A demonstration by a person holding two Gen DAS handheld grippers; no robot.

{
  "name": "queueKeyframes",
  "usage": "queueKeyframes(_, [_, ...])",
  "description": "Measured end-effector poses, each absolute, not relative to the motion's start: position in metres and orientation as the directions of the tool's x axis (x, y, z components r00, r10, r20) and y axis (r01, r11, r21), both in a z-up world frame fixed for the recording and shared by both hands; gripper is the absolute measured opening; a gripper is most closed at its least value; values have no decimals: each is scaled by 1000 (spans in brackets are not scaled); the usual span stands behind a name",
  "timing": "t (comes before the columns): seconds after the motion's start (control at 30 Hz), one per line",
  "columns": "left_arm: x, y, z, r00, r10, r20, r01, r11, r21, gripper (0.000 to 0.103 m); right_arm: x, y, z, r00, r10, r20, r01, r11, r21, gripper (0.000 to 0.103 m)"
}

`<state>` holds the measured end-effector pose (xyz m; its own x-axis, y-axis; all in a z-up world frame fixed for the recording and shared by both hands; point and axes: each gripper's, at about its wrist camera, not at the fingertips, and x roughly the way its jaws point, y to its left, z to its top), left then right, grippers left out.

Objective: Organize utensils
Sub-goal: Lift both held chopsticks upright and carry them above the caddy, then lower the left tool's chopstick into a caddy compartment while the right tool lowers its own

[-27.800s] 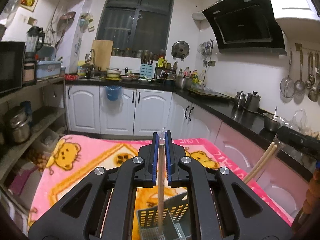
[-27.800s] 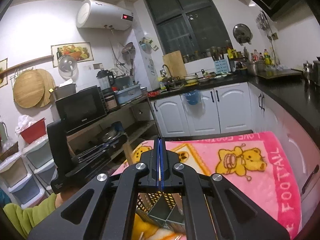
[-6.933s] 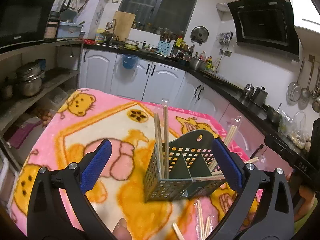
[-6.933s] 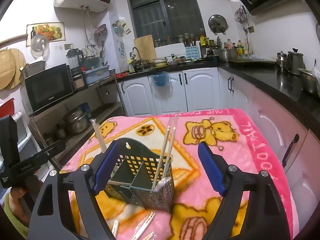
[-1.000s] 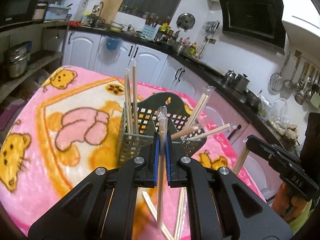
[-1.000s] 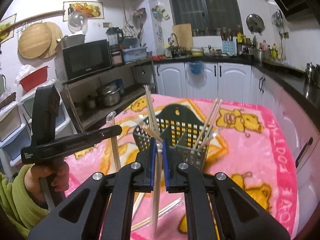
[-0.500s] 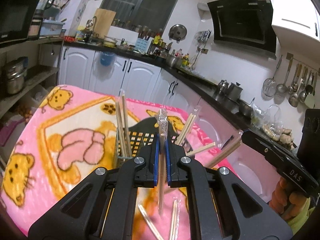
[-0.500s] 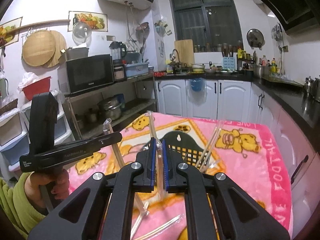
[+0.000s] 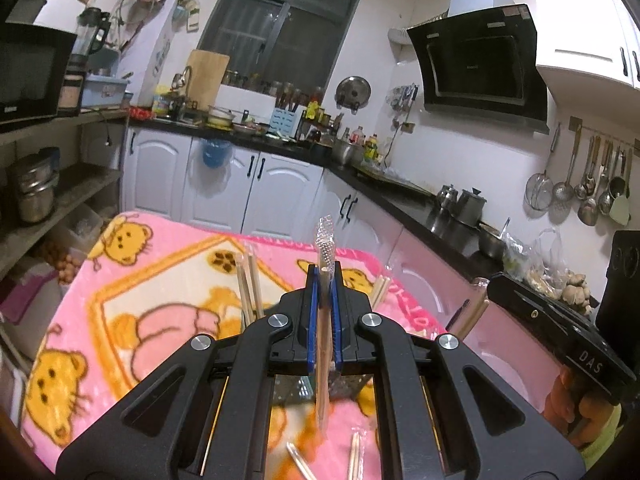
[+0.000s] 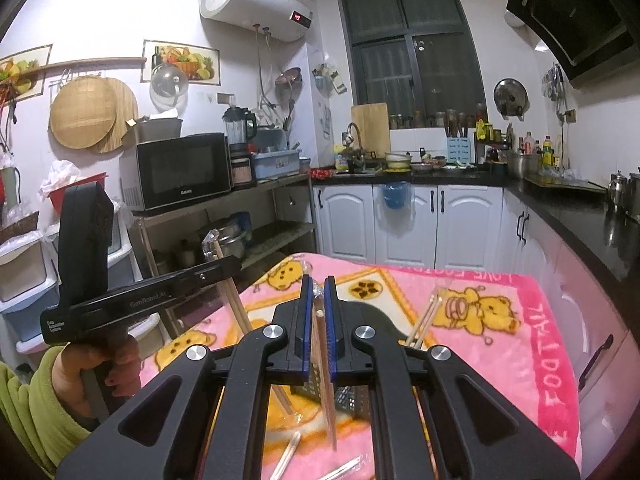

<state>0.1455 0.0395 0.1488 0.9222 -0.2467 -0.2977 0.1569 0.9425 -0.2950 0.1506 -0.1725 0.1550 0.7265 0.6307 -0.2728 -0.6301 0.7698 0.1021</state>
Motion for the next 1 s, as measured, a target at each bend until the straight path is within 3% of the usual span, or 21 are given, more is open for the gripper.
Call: queueKeyframes(1.0, [179, 46, 201, 966, -163, -200, 125, 974, -189, 3, 197, -162, 206, 769, 618, -164, -610, 786, 100, 5])
